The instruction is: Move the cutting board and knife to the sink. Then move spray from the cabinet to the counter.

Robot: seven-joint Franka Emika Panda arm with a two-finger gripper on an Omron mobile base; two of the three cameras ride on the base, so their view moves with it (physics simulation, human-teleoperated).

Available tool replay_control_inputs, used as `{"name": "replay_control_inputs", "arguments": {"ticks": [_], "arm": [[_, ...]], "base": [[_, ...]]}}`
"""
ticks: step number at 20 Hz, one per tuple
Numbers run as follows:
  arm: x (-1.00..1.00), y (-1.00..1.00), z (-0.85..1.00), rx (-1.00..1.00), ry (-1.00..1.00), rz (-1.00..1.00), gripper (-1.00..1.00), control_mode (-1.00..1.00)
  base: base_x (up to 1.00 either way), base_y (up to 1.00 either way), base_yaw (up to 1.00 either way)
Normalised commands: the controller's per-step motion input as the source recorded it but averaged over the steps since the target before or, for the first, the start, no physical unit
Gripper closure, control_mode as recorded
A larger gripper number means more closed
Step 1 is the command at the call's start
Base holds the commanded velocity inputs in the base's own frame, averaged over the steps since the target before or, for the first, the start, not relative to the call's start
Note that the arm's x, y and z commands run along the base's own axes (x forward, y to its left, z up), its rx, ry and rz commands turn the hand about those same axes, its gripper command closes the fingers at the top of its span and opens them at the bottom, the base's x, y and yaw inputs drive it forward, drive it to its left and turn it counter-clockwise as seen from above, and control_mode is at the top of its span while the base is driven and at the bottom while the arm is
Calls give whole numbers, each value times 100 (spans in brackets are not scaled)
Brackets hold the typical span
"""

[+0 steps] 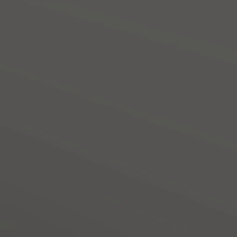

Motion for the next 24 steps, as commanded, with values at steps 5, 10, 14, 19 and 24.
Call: {"name": "replay_control_inputs", "arguments": {"ticks": [5,10,14,19,24], "arm": [[-100,-83,-51,0,0,0,-100,-100],[-49,-39,46,14,-3,0,-100,-100],[-28,-25,100,22,1,0,-100,-100],[-41,-29,96,30,14,-3,-100,-100],[-56,-34,60,20,16,-12,-100,-100]], "base": [[0,0,0],[0,0,0],[0,0,0],[0,0,0],[0,0,0]]}}
